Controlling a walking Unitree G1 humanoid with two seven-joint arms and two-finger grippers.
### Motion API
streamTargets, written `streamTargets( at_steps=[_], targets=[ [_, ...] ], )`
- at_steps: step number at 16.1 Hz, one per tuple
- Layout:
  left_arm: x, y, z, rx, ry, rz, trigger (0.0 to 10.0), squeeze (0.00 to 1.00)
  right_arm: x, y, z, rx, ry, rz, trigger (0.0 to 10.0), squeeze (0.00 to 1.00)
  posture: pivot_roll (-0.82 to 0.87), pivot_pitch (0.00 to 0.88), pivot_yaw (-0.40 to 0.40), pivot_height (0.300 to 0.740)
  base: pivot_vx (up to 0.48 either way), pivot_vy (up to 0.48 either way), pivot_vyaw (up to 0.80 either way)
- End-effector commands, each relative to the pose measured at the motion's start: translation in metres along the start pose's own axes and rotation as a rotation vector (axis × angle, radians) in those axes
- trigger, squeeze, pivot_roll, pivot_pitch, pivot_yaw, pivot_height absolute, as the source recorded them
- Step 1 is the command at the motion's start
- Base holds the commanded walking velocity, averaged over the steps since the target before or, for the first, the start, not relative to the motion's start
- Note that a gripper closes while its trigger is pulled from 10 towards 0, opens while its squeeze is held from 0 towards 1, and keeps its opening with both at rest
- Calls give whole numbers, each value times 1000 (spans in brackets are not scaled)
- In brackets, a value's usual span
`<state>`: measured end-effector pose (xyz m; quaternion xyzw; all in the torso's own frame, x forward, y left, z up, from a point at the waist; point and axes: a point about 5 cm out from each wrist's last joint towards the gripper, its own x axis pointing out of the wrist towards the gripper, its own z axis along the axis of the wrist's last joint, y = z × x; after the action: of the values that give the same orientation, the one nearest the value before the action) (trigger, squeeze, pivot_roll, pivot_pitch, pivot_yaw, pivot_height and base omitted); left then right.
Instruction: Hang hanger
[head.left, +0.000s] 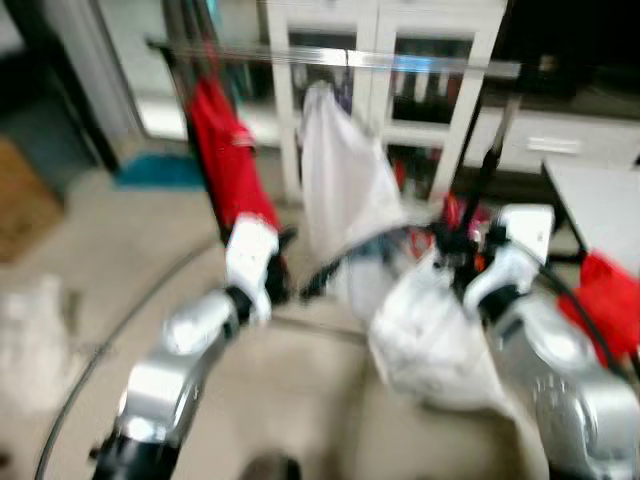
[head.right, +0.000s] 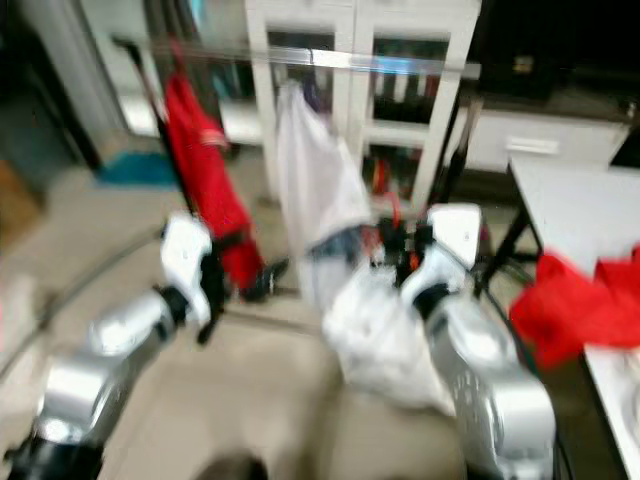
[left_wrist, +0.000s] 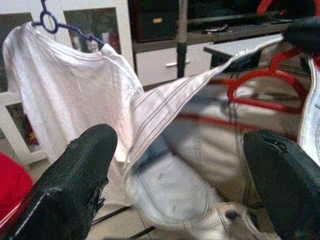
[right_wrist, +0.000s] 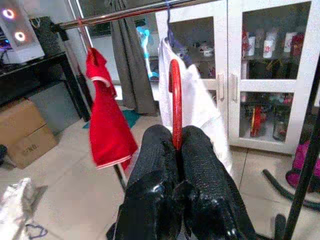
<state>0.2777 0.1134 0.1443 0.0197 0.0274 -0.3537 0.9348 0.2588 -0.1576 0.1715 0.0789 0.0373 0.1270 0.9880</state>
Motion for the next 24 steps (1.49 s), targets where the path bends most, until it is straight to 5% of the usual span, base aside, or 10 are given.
streamTargets(
  at_steps=[1, 4, 6, 10, 12, 14, 16, 19, 21, 24],
  targets=[
    [2, 1, 7, 20, -19, -5, 10000, 0, 0, 4, 12, -7, -60, 16, 10000, 0, -35, 0, 8, 740, -244, 0, 0],
    [3, 5, 4, 63, 21, -17, 10000, 0, 1, 6, 15, -3, -68, 44, 10000, 0, -32, 0, 8, 740, 0, 0, 0],
    [4, 11, 2, 73, 37, -57, 10000, 1000, 3, 8, 19, -1, -79, 83, 10000, 0, -33, 0, 10, 740, 0, 0, 0],
    [14, 25, 1, 213, 100, -81, 10000, 1000, 6, 14, 26, 16, -97, 163, 10000, 0, -31, 0, 11, 740, 0, 0, 0],
    [23, 32, 1, 289, 128, -107, 10000, 16, 6, 16, 29, 5, -98, 204, 10000, 0, -36, 0, 14, 740, 0, 0, 0],
    [31, 44, -1, 338, 152, -86, 8588, 0, 5, 18, 34, 27, -118, 239, 10000, 0, -43, 0, 17, 740, 0, 0, 0],
    [36, 50, 2, 357, 135, -78, 0, 0, 3, 19, 36, 34, -124, 275, 10000, 0, -46, 0, 18, 740, 0, 0, 0],
    [41, 56, 4, 390, 131, -72, 0, 0, 1, 20, 37, 37, -127, 310, 10000, 0, -48, 0, 19, 740, 0, 0, 0],
    [45, 60, 6, 409, 126, -65, 0, 0, 0, 21, 38, 42, -132, 328, 2706, 0, -50, 0, 22, 740, 0, 0, 0],
    [48, 66, 4, 411, 129, -59, 0, 0, 0, 19, 40, 61, -146, 343, 1373, 0, -48, 0, 24, 740, 0, 0, 0]
  ],
)
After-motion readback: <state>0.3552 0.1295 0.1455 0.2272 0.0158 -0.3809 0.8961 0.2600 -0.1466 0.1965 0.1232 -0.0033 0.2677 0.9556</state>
